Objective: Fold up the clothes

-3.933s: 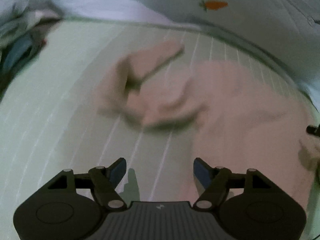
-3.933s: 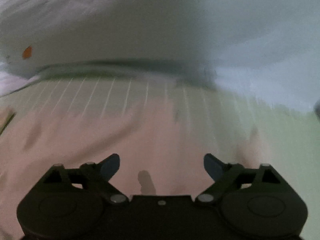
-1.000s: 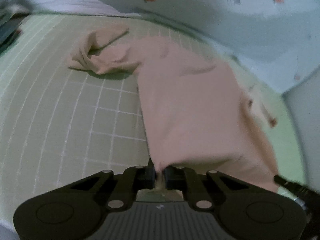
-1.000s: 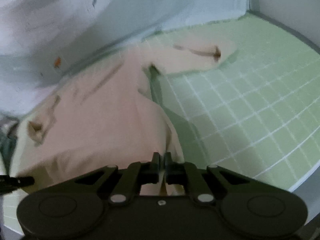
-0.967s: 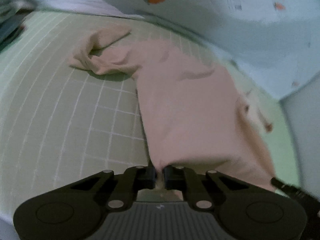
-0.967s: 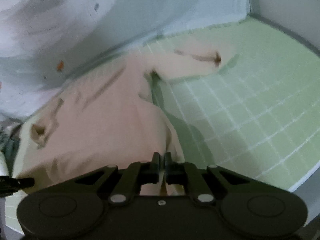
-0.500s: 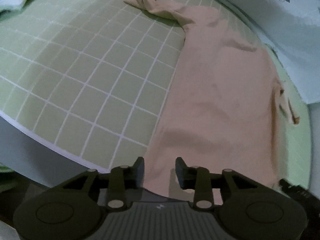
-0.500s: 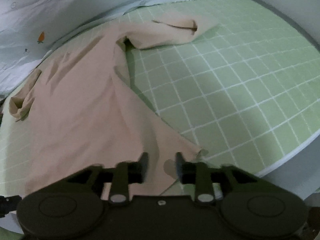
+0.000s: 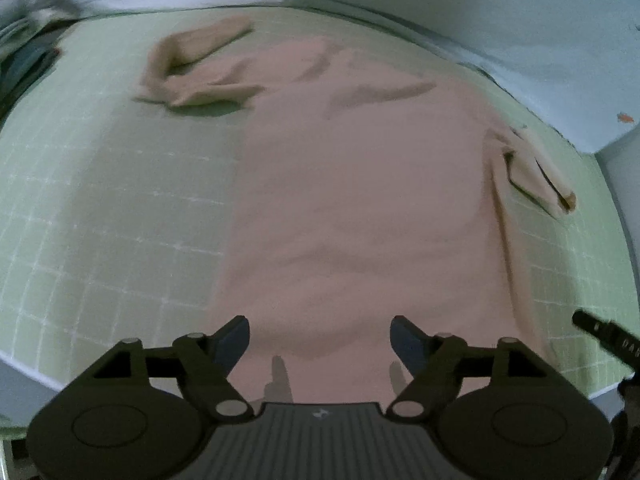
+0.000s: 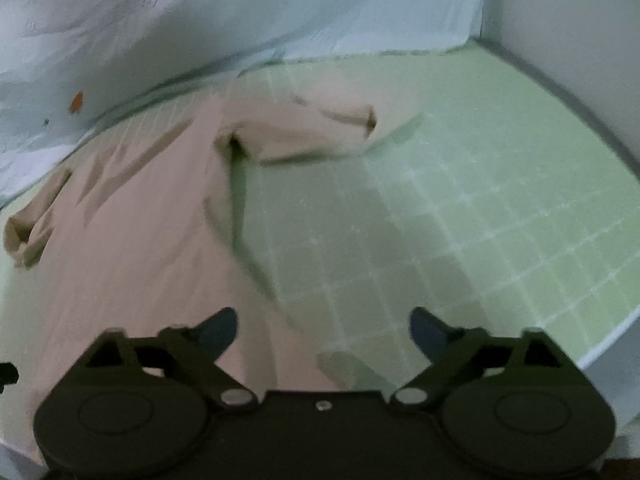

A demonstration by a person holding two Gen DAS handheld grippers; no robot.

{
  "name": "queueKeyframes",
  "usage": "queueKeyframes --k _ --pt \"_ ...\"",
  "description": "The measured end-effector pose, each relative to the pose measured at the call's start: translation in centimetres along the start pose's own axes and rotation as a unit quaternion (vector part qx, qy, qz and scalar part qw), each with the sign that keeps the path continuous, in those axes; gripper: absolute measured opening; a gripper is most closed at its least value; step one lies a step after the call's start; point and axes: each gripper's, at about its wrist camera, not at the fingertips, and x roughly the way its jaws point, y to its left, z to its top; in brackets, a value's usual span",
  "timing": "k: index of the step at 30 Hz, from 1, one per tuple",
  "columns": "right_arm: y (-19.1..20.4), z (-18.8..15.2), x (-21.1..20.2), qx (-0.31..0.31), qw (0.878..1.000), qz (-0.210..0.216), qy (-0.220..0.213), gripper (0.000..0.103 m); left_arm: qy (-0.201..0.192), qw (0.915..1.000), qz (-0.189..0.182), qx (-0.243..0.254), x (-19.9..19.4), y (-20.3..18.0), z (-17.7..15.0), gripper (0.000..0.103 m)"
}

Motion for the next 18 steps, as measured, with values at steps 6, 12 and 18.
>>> queueKeyframes --k 6,12,18 --pt "-1.5 3.2 1.7 -0.029 0.999 -0.014 -0.027 0.102 0.001 0.9995 0.024 0.023 1.7 -3.1 2.2 0.082" --pt "-2.0 6.8 4.8 -0.058 0.997 -0.011 -0.041 0.103 0.014 0.9992 0.031 0.024 4.4 -5.0 5.6 0.083" --pt "-0.4 12.2 9.7 -0.131 0.988 -0.045 -0.072 0.102 0.033 0.9973 0.053 0.037 7.8 -6.4 9.9 0.083"
